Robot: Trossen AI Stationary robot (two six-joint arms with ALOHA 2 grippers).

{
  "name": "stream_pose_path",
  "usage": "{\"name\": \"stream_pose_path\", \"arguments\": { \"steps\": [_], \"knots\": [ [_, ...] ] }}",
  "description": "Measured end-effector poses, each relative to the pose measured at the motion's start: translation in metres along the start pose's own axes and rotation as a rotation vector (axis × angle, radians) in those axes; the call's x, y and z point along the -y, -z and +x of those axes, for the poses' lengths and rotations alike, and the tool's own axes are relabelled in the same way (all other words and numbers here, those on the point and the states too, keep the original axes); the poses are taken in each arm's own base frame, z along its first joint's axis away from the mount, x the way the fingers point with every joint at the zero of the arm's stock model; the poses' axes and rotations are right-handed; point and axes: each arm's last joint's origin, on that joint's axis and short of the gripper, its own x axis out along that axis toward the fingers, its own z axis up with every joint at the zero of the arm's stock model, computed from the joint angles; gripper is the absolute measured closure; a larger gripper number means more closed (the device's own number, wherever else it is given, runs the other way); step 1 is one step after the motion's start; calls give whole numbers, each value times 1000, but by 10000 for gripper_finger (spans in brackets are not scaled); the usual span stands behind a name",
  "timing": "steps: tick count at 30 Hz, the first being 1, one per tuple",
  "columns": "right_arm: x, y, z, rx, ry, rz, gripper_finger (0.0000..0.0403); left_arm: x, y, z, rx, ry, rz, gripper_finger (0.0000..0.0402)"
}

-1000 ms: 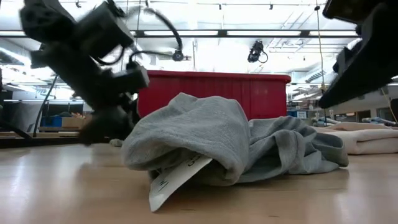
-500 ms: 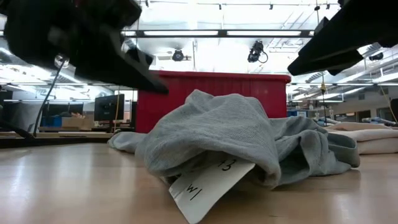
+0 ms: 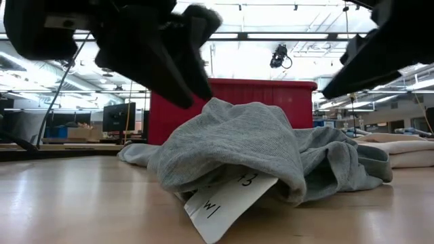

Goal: Fold Laundry from Bin
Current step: Fold the gray shirt

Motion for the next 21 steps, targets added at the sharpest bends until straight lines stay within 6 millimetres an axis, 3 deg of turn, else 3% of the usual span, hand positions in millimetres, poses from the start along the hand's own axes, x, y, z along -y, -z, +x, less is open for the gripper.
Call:
{"name": "stream_pose_path", "arguments": {
  "steps": [6, 9, 15, 21],
  "knots": [
    [-4, 11, -7, -28, 31, -10, 252, 3, -10, 26, -44, 8, 182, 248],
    [-7, 16, -11, -28, 47, -19, 252, 0, -13, 34, -79, -77, 302, 248],
    [-10, 19, -15, 3, 81, -41, 252, 2, -14, 40, -110, -104, 558, 248],
    [-9, 19, -15, 12, 93, -29, 252, 2, -10, 43, -93, -24, 596, 257]
  ]
}}
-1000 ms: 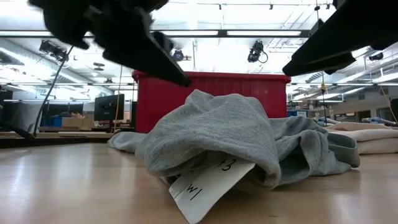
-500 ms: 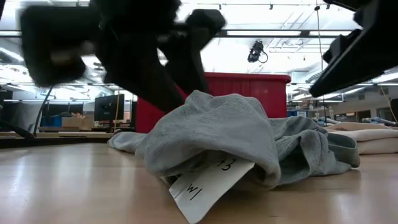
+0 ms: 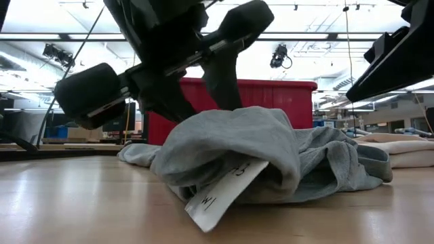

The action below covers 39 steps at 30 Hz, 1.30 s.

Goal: Fold Laundry from Bin
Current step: Fold the gray shirt

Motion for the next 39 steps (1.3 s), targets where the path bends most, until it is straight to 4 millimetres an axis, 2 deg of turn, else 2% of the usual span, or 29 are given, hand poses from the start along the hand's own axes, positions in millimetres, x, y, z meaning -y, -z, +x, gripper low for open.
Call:
{"name": "stream_pose_path", "arguments": {
  "steps": [2, 6, 9, 12, 15, 17, 20, 22, 24, 30, 35, 39],
  "knots": [
    [0, 0, 0, 7, 8, 1, 252, 0, -1, 0, 19, 8, 16, 283],
    [0, 0, 0, 8, 8, 5, 252, 2, -14, -8, 61, -6, 6, 381],
    [0, 0, 0, 8, 8, 9, 252, -3, -27, -22, 82, -27, -47, 388],
    [-1, 0, 0, -5, -9, 15, 252, -10, -38, -51, 72, 3, -82, 391],
    [-3, 1, -2, -6, -30, 19, 252, -24, -46, -97, 96, 45, -177, 396],
    [-6, 1, -4, 12, -42, 5, 252, -30, -46, -126, 116, 135, -282, 397],
    [-9, -2, -4, 45, -58, -1, 252, -32, -40, -148, 118, 293, -518, 395],
    [-9, -3, -4, 47, -68, -1, 252, -29, -35, -150, 64, 346, -652, 394],
    [-6, -6, 0, 37, -69, 6, 252, -22, -32, -148, -23, 372, -711, 394],
    [1, -15, 10, 8, -102, 52, 252, 7, -38, -124, -235, 442, -681, 393],
    [5, -22, 16, 9, -140, 41, 252, 20, -53, -112, -204, 436, -658, 388],
    [8, -25, 19, 1, -146, 44, 252, 16, -62, -109, -116, 397, -700, 347]
  ]
}}
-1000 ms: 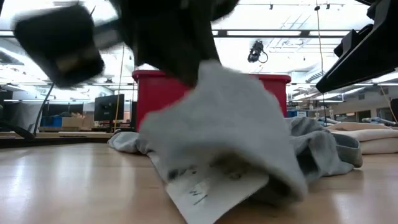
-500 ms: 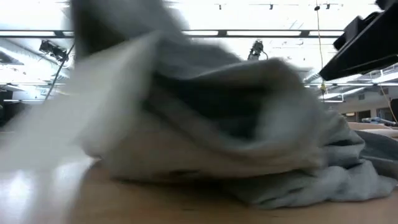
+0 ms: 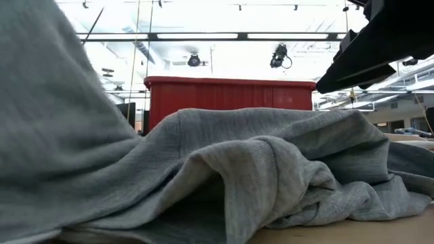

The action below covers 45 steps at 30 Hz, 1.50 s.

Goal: Fold Laundry from Bin
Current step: Fold the gray shirt

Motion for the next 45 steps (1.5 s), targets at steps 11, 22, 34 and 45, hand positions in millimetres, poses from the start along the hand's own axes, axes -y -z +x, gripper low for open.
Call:
{"name": "stream_pose_path", "arguments": {
  "steps": [11, 22, 34, 45],
  "knots": [
    [-4, 3, -1, -66, -92, 19, 252, 30, 0, -6, -30, 436, -22, 206],
    [-2, 2, 0, -53, -70, 21, 252, -27, 2, 9, -4, -301, 100, 216],
    [-1, 2, 0, -41, -39, 8, 252, -90, 30, 82, -30, -310, 267, 219],
    [0, 1, 0, -28, -19, 5, 252, -90, 30, 88, 10, -206, 399, 258]
  ]
}}
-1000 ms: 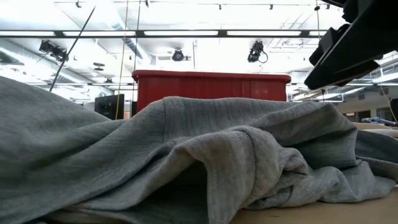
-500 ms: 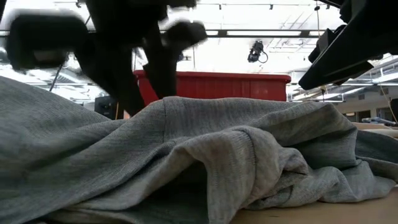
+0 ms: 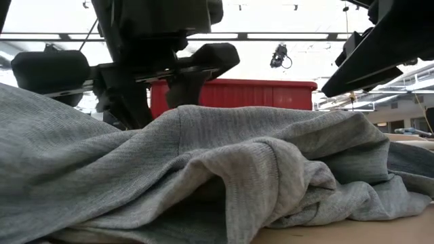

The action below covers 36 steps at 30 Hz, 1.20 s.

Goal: Fold Laundry from Bin
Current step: Fold the gray shirt

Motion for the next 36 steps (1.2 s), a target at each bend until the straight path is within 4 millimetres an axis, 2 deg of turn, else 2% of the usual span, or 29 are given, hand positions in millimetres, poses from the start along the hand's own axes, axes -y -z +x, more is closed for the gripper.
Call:
{"name": "stream_pose_path", "arguments": {
  "steps": [8, 12, 17, 21, 25, 30, 36],
  "knots": [
    [1, 0, 0, 14, 26, 3, 252, 1, -3, 17, 16, 12, 34, 381],
    [2, 0, 0, 3, 21, 10, 252, -3, -5, 0, 12, -17, 6, 391],
    [-3, 3, -2, -14, -16, 2, 252, -17, -11, -60, 42, -65, -75, 391],
    [-7, 3, -4, 4, -32, -35, 252, -25, -1, -112, 52, -63, -133, 391],
    [-8, 1, -4, 25, -45, -61, 252, -28, 18, -162, 110, -85, -170, 392],
    [-8, 0, -3, 20, -60, -64, 252, -31, 44, -223, 266, -140, -237, 392],
    [-5, 0, 3, 2, -77, -64, 252, -34, 75, -282, 482, -232, -330, 392]
  ]
}}
